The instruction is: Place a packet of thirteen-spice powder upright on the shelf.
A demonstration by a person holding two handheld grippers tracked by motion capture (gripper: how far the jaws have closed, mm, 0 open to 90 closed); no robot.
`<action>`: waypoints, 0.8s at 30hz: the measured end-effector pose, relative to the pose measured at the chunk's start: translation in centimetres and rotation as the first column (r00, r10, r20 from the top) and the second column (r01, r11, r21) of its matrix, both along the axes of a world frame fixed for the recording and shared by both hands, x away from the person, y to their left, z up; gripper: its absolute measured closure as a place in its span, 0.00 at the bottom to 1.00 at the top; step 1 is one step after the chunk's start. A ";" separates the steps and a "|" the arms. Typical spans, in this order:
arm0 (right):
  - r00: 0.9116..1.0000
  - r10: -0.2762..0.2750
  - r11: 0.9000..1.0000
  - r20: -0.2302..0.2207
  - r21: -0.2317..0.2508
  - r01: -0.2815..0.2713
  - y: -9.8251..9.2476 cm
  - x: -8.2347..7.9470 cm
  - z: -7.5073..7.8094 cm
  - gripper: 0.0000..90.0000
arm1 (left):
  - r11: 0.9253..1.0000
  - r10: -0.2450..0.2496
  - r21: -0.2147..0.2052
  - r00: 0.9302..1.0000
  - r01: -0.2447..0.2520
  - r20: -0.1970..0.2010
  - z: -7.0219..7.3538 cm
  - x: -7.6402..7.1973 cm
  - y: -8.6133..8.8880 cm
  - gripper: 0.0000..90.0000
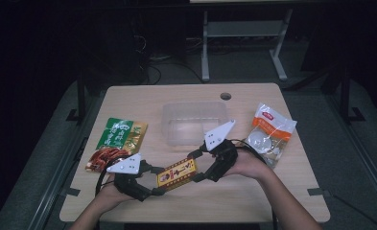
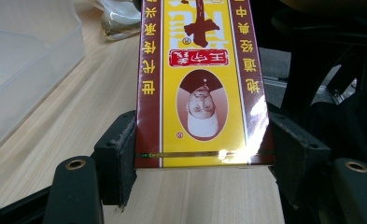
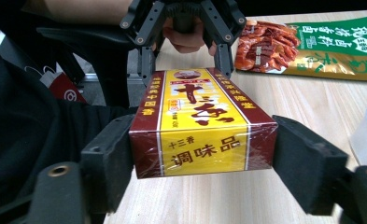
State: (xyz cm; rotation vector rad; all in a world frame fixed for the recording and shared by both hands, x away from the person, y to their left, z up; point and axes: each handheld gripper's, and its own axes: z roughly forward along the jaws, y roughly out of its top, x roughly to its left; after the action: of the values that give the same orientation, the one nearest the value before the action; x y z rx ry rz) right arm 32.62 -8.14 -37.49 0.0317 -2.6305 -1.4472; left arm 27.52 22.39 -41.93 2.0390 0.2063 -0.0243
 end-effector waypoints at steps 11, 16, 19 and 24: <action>1.000 0.016 1.000 0.015 0.002 -0.016 0.0 -0.4 0.1 0.35 | 0.999 -0.032 -0.008 0.999 0.032 -0.001 -0.2 0.2 0.1 0.35; 1.000 0.011 1.000 0.024 -0.015 -0.010 0.1 -0.5 0.0 0.35 | 0.999 -0.027 0.018 1.000 0.027 -0.008 -0.6 0.3 -0.3 0.35; 1.000 0.005 1.000 0.024 -0.027 -0.005 0.2 -0.5 -0.1 0.35 | 0.999 0.000 0.042 1.000 0.000 -0.006 -0.9 0.2 -0.4 0.34; 0.999 -0.026 0.999 0.042 -0.042 0.028 -0.2 -0.4 0.0 0.36 | 0.993 0.052 0.106 0.998 -0.050 -0.018 -1.4 0.4 0.1 0.23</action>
State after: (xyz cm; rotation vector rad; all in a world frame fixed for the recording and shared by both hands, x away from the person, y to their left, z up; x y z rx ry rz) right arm 32.25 -8.33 -37.51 0.0218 -2.7041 -1.4140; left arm 27.91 22.52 -43.36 2.1384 0.2783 -0.0028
